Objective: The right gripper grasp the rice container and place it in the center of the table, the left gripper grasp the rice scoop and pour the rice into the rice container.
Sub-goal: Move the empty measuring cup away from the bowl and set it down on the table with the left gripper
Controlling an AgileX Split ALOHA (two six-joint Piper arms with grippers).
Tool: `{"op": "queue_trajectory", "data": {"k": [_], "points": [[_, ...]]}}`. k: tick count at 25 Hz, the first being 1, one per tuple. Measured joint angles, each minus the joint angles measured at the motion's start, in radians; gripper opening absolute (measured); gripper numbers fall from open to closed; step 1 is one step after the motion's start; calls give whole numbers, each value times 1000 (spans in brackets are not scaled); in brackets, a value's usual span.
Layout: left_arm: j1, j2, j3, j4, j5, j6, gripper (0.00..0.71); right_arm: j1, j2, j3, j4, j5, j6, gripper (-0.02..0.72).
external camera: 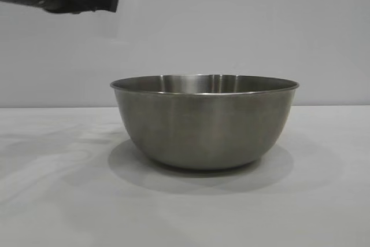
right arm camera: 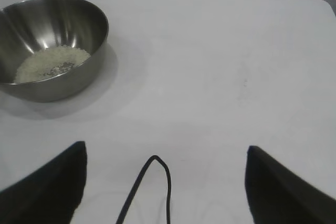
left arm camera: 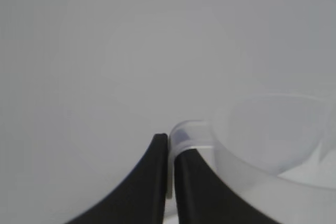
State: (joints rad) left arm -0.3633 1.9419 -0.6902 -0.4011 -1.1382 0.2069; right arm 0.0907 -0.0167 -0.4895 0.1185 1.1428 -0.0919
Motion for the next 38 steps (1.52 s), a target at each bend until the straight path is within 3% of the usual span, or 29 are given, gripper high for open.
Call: {"op": "queue_trajectory", "data": {"k": [10, 23, 34, 38], "points": [[18, 152, 9, 34, 2, -75, 0, 0, 0, 0, 0, 0, 0, 574], [18, 160, 127, 52, 1, -172, 0, 0, 0, 0, 0, 0, 0, 574], [18, 160, 149, 79, -15, -178, 0, 0, 0, 0, 0, 0, 0, 574], [18, 160, 149, 79, -15, -178, 183, 0, 0, 0, 0, 0, 0, 574]]}}
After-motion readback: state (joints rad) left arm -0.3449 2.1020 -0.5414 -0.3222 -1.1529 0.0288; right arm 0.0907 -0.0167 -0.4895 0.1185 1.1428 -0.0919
